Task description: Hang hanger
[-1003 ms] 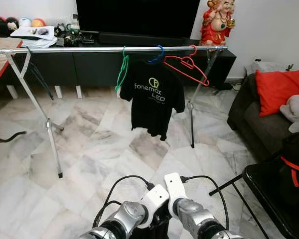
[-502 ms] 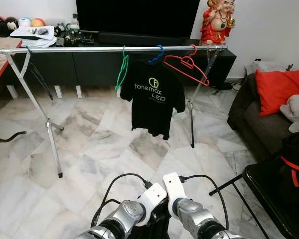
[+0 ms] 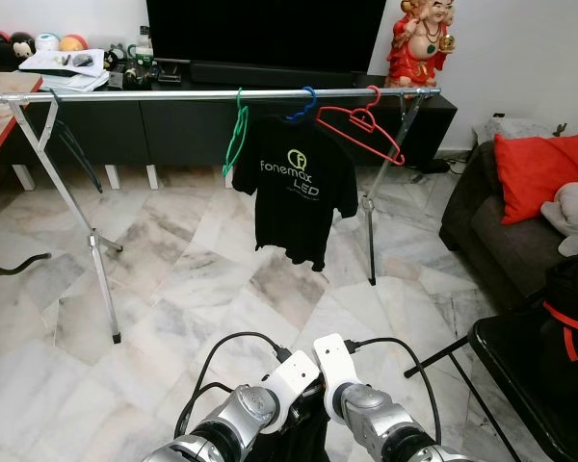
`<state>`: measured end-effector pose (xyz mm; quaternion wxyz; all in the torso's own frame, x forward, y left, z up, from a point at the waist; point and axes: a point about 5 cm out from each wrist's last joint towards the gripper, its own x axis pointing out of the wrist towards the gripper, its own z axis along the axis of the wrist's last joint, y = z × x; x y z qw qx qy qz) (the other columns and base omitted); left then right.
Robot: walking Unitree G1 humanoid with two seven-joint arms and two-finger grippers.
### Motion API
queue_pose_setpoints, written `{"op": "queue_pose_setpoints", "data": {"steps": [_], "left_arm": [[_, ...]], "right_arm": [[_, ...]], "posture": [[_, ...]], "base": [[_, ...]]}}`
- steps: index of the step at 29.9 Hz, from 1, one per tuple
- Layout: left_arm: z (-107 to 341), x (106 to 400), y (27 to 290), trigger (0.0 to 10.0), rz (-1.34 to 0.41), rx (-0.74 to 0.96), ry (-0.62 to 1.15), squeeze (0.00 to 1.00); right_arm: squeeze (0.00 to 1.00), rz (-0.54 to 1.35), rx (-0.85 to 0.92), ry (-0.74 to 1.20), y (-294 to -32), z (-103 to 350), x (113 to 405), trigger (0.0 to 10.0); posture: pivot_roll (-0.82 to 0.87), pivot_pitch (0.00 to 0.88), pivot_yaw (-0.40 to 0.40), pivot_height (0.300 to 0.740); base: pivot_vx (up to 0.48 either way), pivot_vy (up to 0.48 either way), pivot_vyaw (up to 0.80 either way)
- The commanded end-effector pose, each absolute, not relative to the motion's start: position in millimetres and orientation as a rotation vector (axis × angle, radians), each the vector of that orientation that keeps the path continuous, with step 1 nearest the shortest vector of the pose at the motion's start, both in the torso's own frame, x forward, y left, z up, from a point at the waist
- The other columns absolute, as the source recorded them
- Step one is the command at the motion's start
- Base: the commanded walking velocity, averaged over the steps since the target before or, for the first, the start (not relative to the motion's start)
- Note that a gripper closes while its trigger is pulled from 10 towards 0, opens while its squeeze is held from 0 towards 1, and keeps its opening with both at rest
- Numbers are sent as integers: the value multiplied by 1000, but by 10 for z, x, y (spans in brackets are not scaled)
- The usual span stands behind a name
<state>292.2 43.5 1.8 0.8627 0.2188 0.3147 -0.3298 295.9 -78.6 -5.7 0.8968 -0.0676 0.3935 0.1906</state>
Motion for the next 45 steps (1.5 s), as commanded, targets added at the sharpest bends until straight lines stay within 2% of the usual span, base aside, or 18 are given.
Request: {"op": "queue_pose_setpoints", "data": {"steps": [1,6,15,28,33,39,42,45], "left_arm": [[17,2918,416,10000,-703,487,664,0],[6,2887,373,10000,-742,489,668,0],[-10,2895,420,10000,-704,517,682,0],[-59,2878,506,10000,-662,561,723,0],[-111,2818,508,10000,-701,571,766,0],[-117,2803,487,10000,-711,569,771,0],[-115,2801,477,10000,-719,560,771,0],[-78,2817,419,10000,-750,535,736,0]], "right_arm": [[0,391,-134,804,-790,-31,2987,10000],[0,402,-60,779,-711,33,3032,10000],[0,415,38,747,-630,116,3088,10000],[0,448,108,728,-552,171,3111,10000],[0,447,145,709,-539,207,3139,10000],[0,379,140,711,-619,196,3159,10000],[0,295,241,715,-685,214,3195,10000],[0,268,254,729,-709,205,3194,10000]], "posture": [[63,61,-136,740],[60,63,-133,740],[54,66,-133,740],[48,70,-133,740],[48,71,-134,740],[50,71,-137,740],[51,72,-138,740],[51,71,-139,740]], "base": [[0,0,0],[0,0,0],[0,0,0],[0,0,0],[0,0,0],[0,0,0],[0,0,0],[0,0,0]]}}
